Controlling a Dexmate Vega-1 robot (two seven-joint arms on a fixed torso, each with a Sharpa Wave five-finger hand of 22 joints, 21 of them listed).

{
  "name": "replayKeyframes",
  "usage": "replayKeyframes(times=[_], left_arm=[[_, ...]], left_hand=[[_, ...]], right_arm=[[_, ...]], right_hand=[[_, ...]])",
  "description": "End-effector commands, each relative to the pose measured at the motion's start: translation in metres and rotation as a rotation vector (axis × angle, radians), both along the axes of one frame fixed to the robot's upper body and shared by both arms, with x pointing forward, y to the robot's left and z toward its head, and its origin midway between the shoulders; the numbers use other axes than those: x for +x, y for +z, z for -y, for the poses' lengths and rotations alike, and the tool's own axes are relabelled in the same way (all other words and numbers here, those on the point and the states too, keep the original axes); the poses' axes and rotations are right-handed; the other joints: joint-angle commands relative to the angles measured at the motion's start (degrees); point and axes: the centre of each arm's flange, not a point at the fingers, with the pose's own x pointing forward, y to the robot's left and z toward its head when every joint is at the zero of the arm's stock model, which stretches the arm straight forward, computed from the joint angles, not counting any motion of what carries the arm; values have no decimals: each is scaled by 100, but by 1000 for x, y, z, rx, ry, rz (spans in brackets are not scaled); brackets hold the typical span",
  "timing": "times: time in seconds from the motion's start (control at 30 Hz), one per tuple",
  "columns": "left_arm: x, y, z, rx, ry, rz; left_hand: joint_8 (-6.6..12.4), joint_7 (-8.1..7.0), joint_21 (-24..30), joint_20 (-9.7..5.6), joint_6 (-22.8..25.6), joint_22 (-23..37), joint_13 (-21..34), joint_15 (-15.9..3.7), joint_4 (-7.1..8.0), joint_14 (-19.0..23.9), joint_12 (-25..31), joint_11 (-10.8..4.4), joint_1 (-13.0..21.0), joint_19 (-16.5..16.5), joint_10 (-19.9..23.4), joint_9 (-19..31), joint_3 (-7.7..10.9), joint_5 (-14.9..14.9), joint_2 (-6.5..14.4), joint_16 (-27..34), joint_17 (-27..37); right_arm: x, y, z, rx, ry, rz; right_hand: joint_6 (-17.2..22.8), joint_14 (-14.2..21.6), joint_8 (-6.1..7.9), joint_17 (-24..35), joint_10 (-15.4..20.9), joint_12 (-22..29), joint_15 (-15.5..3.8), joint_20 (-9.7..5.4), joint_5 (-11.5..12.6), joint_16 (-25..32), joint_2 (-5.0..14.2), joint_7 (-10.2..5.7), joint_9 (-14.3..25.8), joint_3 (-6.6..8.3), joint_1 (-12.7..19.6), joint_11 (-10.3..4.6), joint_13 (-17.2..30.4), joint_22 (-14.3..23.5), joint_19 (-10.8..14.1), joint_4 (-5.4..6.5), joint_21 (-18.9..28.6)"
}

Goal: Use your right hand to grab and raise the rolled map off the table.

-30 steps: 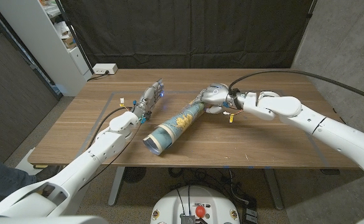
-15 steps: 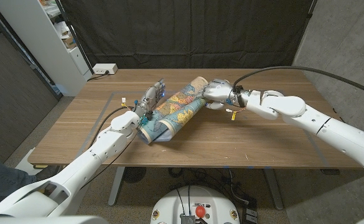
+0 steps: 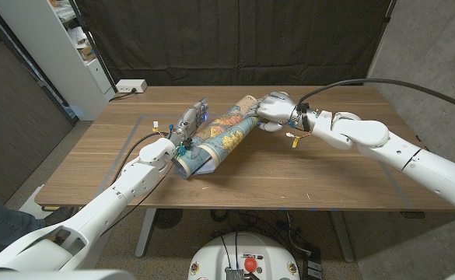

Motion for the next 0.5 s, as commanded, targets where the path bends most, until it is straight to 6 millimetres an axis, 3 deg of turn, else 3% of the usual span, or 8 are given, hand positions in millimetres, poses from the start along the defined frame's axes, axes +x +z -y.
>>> replayKeyframes(times=[0.03,0.5], left_arm=[[-2,-3,0,4,-3,-1],[-2,-5,-3,1,-7,-1]], left_hand=[[31,14,8,31,27,34,28,50,-35,1,28,-15,-4,-401,11,32,4,15,65,35,11],[31,16,8,33,32,34,28,46,-40,0,28,-17,-7,-404,11,32,3,15,68,34,11]], right_arm=[[-11,7,3,32,9,38],[-25,21,4,73,25,99]], right_hand=[[73,77,25,23,77,-18,-675,-10,-27,41,-8,4,18,34,58,6,15,8,65,-3,53],[122,118,13,38,144,-27,-701,-21,-63,38,7,2,16,34,70,18,16,13,92,5,88]])
